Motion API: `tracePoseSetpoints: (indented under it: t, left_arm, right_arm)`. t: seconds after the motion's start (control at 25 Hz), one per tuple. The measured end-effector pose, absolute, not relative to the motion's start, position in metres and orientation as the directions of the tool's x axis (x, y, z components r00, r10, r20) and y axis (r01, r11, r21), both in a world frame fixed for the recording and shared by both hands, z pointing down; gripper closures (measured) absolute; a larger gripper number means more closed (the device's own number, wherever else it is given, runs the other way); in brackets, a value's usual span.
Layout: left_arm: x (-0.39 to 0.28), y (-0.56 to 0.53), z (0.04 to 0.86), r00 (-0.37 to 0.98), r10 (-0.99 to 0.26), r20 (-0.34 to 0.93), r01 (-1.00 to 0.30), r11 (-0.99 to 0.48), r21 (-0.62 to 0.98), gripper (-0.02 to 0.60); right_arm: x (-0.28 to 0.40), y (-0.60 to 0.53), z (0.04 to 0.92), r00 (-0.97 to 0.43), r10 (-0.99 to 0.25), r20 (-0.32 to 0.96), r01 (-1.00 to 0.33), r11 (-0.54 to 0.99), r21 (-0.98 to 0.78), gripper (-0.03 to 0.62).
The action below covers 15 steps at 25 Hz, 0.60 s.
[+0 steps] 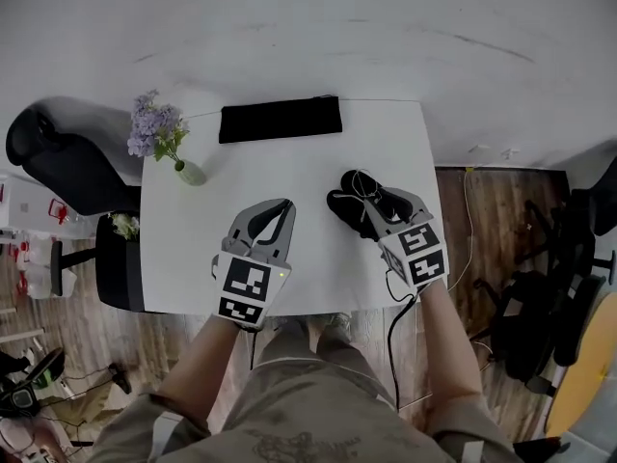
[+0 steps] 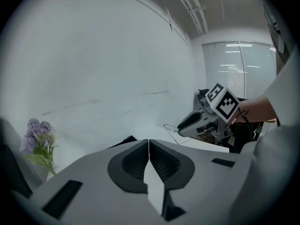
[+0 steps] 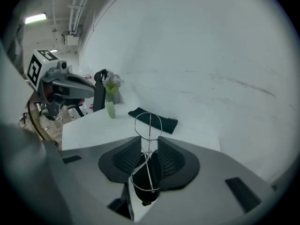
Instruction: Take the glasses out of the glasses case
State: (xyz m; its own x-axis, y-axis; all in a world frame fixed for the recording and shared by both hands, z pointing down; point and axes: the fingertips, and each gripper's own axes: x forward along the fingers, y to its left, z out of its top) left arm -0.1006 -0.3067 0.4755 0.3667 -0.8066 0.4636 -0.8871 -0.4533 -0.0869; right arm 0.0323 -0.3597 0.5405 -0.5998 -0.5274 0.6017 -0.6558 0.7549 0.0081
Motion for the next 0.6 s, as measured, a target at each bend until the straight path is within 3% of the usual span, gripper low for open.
tracePoseSetpoints:
  t: [0.6]
  left_arm:
    - [-0.085, -0.28, 0.356, 0.428, -0.859, 0.282, -0.85, -0.488, -0.197, 0.561]
  right_arm:
    - [0.074, -0.291, 0.322, -0.647, -0.733, 0.208, -0.739, 0.671, 0.063, 0.468]
